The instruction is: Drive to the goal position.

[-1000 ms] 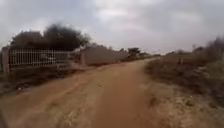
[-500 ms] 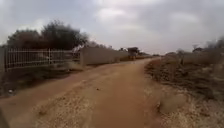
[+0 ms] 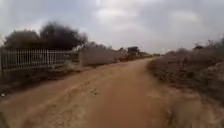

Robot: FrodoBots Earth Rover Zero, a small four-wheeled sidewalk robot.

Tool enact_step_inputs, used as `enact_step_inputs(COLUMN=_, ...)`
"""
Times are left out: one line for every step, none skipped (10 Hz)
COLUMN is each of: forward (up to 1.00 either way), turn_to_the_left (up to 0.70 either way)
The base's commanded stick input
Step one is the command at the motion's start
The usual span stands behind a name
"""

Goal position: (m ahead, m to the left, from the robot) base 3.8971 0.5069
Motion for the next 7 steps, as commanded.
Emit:
enact_step_inputs(forward=0.50, turn_to_the_left=0.00)
enact_step_inputs(forward=0.50, turn_to_the_left=0.00)
enact_step_inputs(forward=0.50, turn_to_the_left=0.00)
enact_step_inputs(forward=0.50, turn_to_the_left=0.00)
enact_step_inputs(forward=0.50, turn_to_the_left=0.00)
enact_step_inputs(forward=0.50, turn_to_the_left=0.00)
enact_step_inputs(forward=0.50, turn_to_the_left=0.00)
